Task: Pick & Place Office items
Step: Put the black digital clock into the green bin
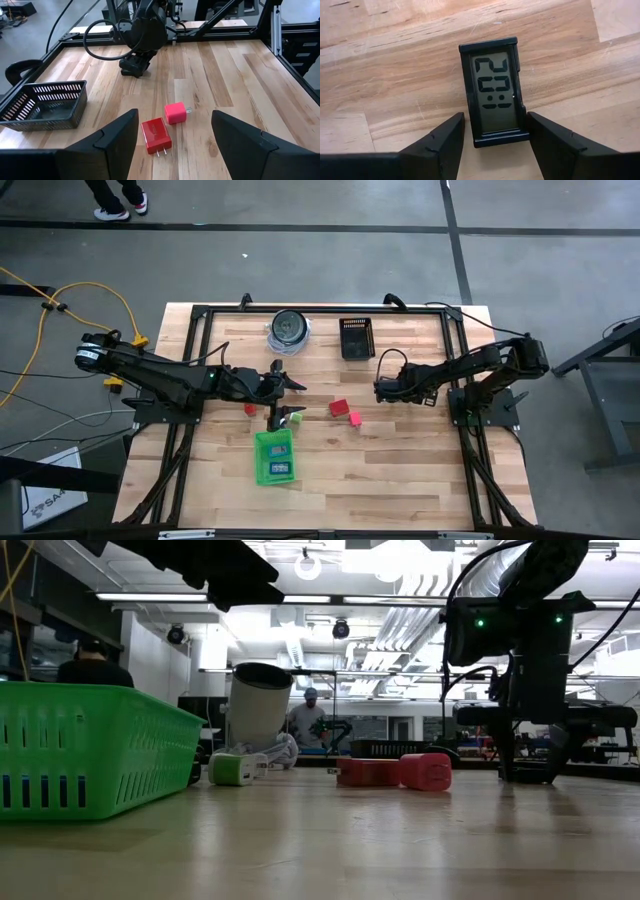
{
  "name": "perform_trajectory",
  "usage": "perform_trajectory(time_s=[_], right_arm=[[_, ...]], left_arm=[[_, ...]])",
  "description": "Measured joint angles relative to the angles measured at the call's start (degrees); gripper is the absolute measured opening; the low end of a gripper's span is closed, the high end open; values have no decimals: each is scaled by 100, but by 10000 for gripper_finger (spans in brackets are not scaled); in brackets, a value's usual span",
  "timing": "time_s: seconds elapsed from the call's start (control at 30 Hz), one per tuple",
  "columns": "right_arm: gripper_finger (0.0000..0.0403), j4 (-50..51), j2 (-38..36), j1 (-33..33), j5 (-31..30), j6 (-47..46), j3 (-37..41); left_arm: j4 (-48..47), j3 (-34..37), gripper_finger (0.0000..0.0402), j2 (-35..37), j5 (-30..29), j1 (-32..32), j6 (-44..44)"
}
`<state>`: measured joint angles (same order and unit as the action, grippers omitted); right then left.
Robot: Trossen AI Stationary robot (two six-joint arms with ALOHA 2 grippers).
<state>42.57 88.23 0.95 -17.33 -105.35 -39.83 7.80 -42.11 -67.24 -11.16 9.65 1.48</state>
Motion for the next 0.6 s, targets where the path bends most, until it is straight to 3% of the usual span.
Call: perform_trajectory(time_s=[0.6], right_arm=[[156, -2, -4, -2, 36, 16, -2]], left_arm=[[-1, 0, 246, 0, 0, 2, 0]])
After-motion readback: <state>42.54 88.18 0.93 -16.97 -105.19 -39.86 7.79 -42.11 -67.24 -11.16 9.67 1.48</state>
